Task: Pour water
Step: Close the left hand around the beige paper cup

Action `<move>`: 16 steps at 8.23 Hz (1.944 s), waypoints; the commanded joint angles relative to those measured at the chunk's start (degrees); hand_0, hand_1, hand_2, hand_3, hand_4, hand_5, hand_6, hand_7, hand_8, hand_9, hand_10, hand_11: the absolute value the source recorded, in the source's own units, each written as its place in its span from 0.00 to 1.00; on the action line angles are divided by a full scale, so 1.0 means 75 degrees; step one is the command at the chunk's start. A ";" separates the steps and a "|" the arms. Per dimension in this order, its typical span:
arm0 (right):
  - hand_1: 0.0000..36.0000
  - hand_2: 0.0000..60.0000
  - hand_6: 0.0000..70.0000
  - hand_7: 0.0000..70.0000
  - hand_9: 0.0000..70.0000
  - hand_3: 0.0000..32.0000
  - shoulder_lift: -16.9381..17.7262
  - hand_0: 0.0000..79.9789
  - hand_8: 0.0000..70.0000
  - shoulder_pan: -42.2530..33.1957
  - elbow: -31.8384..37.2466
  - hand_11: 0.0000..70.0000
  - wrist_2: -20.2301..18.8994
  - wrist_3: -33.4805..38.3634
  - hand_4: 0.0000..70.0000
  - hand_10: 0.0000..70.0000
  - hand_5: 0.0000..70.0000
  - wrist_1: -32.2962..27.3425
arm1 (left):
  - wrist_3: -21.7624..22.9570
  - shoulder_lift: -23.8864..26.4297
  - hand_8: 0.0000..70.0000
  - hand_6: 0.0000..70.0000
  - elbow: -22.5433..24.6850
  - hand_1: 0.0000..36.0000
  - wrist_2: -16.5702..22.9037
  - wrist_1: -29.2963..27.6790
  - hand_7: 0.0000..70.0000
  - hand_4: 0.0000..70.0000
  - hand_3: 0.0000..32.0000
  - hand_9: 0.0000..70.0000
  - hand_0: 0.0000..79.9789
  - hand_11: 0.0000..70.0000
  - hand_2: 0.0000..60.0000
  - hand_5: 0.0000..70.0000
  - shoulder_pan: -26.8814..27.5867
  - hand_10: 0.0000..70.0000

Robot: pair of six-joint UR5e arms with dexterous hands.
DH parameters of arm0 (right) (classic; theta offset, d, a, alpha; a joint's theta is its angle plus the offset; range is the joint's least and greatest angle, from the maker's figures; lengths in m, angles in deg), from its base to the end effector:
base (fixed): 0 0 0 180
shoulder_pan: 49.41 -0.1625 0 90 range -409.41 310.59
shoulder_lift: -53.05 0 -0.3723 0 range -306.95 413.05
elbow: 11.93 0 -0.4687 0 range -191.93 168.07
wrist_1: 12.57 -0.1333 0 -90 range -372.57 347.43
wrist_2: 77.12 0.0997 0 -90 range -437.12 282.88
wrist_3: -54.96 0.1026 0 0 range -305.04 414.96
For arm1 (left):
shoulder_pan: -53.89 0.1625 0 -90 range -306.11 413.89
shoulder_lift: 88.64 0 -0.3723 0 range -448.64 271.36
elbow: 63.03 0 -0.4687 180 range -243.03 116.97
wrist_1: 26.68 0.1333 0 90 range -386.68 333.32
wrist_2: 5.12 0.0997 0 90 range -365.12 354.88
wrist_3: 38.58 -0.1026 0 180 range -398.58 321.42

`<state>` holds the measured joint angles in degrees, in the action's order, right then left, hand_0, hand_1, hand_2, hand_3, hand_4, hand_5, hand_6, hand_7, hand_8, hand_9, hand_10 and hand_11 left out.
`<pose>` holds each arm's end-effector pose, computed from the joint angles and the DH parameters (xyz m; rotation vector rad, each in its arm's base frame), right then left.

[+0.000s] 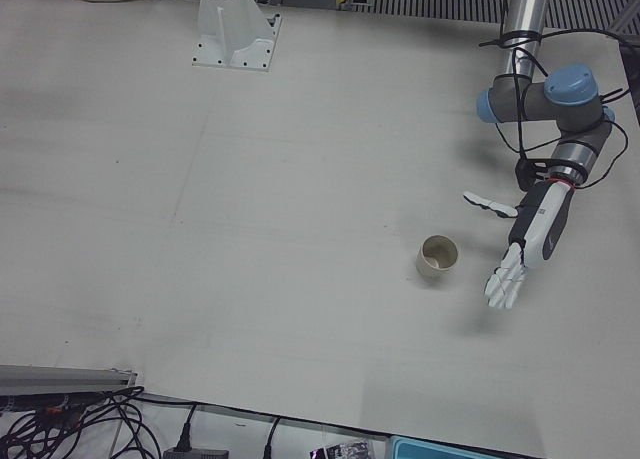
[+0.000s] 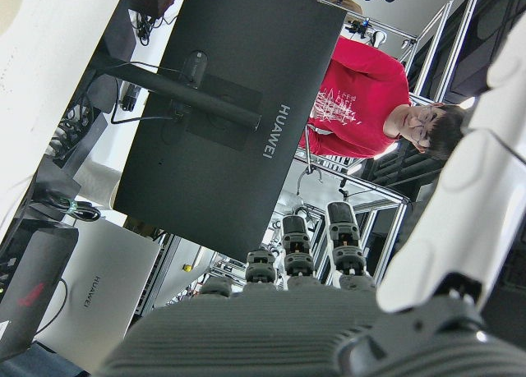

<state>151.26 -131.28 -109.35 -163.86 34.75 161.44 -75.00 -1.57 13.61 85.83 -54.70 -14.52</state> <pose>0.0633 -0.5409 0.6275 0.2788 -2.1095 1.8980 0.0806 -0.5613 0.7425 0.2505 2.0317 -1.4485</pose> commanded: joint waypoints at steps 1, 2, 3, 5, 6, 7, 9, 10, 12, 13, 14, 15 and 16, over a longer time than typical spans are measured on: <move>0.37 0.06 0.14 0.30 0.10 0.00 -0.0005 0.61 0.10 0.0041 0.0029 0.00 0.0034 -0.0117 0.17 0.00 0.29 0.0049 | -0.0639 0.0283 0.07 0.03 -0.0653 0.25 -0.0044 -0.0282 0.07 0.11 0.00 0.00 0.70 0.06 0.00 0.04 0.0249 0.03; 0.35 0.06 0.15 0.31 0.11 0.00 -0.0005 0.61 0.10 0.0041 0.0017 0.00 0.0022 -0.0153 0.18 0.00 0.29 0.0095 | -0.0769 0.0413 0.06 0.02 -0.0912 0.26 -0.0207 -0.0376 0.07 0.10 0.00 0.00 0.70 0.07 0.00 0.04 0.0471 0.03; 0.33 0.05 0.15 0.31 0.11 0.00 -0.0005 0.60 0.10 0.0053 0.0017 0.00 0.0022 -0.0177 0.17 0.00 0.29 0.0096 | -0.0805 0.0519 0.06 0.02 -0.0973 0.26 -0.0440 -0.0354 0.07 0.10 0.00 0.00 0.70 0.07 0.00 0.03 0.0775 0.03; 0.30 0.03 0.14 0.29 0.10 0.00 0.0018 0.59 0.10 0.0029 0.0017 0.00 0.0010 -0.0165 0.17 0.00 0.28 0.0096 | -0.0805 0.0788 0.06 0.03 -0.1335 0.26 -0.0747 -0.0365 0.08 0.11 0.00 0.00 0.70 0.07 0.00 0.04 0.1315 0.03; 0.29 0.02 0.13 0.28 0.10 0.00 0.0019 0.59 0.09 0.0029 0.0017 0.00 0.0010 -0.0165 0.15 0.00 0.28 0.0096 | -0.0805 0.0824 0.06 0.03 -0.1383 0.25 -0.0748 -0.0365 0.08 0.11 0.00 0.00 0.69 0.07 0.00 0.04 0.1352 0.03; 0.28 0.01 0.13 0.28 0.09 0.00 0.0019 0.59 0.09 0.0029 0.0006 0.00 0.0010 -0.0165 0.15 0.00 0.28 0.0096 | -0.0794 0.0824 0.06 0.03 -0.1372 0.25 -0.0748 -0.0365 0.08 0.11 0.00 0.00 0.69 0.07 0.00 0.04 0.1352 0.03; 0.28 0.00 0.13 0.28 0.10 0.00 0.0019 0.59 0.09 0.0029 0.0017 0.00 0.0010 -0.0177 0.14 0.00 0.27 0.0096 | -0.0793 0.0929 0.06 0.04 -0.1372 0.25 -0.0736 -0.0284 0.08 0.12 0.00 0.00 0.69 0.07 0.00 0.04 0.1352 0.03; 0.27 0.00 0.12 0.27 0.10 0.00 0.0019 0.59 0.09 0.0018 0.0017 0.00 0.0010 -0.0177 0.14 0.00 0.27 0.0096 | -0.0793 0.1023 0.06 0.04 -0.1372 0.24 -0.0736 -0.0214 0.09 0.13 0.00 0.00 0.69 0.07 0.00 0.05 0.1352 0.03; 0.26 0.00 0.12 0.27 0.09 0.00 0.0065 0.59 0.09 -0.0017 0.0029 0.00 0.0010 -0.0165 0.14 0.00 0.27 0.0096 | -0.0793 0.1187 0.06 0.04 -0.1360 0.23 -0.0736 -0.0084 0.09 0.16 0.00 0.00 0.69 0.07 0.00 0.06 0.1352 0.03; 0.25 0.00 0.11 0.26 0.09 0.00 0.0135 0.58 0.09 -0.0029 0.0029 0.00 0.0010 -0.0154 0.13 0.00 0.26 0.0096 | -0.0793 0.1223 0.06 0.05 -0.1360 0.22 -0.0736 -0.0049 0.09 0.17 0.00 0.00 0.68 0.07 0.00 0.08 0.1352 0.03; 0.24 0.00 0.11 0.25 0.09 0.00 0.0171 0.58 0.09 -0.0041 0.0029 0.00 0.0010 -0.0142 0.12 0.00 0.25 0.0096 | -0.0793 0.1269 0.06 0.05 -0.1360 0.21 -0.0747 -0.0014 0.10 0.20 0.00 0.00 0.68 0.08 0.00 0.11 0.1352 0.04; 0.24 0.00 0.10 0.24 0.09 0.00 0.0171 0.58 0.09 -0.0064 0.0029 0.00 0.0010 -0.0130 0.11 0.00 0.25 0.0096 | -0.0793 0.1293 0.06 0.04 -0.1360 0.16 -0.0759 0.0009 0.09 0.36 0.00 0.00 0.67 0.08 0.00 0.32 0.1352 0.04; 0.23 0.00 0.09 0.22 0.08 0.00 0.0171 0.58 0.08 -0.0088 0.0029 0.00 0.0010 -0.0107 0.10 0.00 0.25 0.0096 | -0.0759 0.1293 0.07 0.04 -0.1360 0.12 -0.0898 0.0033 0.09 0.54 0.00 0.00 0.66 0.08 0.00 0.86 0.1410 0.05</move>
<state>152.39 -131.61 -109.14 -163.78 33.68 162.16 -80.95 7.85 3.40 80.21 -54.87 -4.38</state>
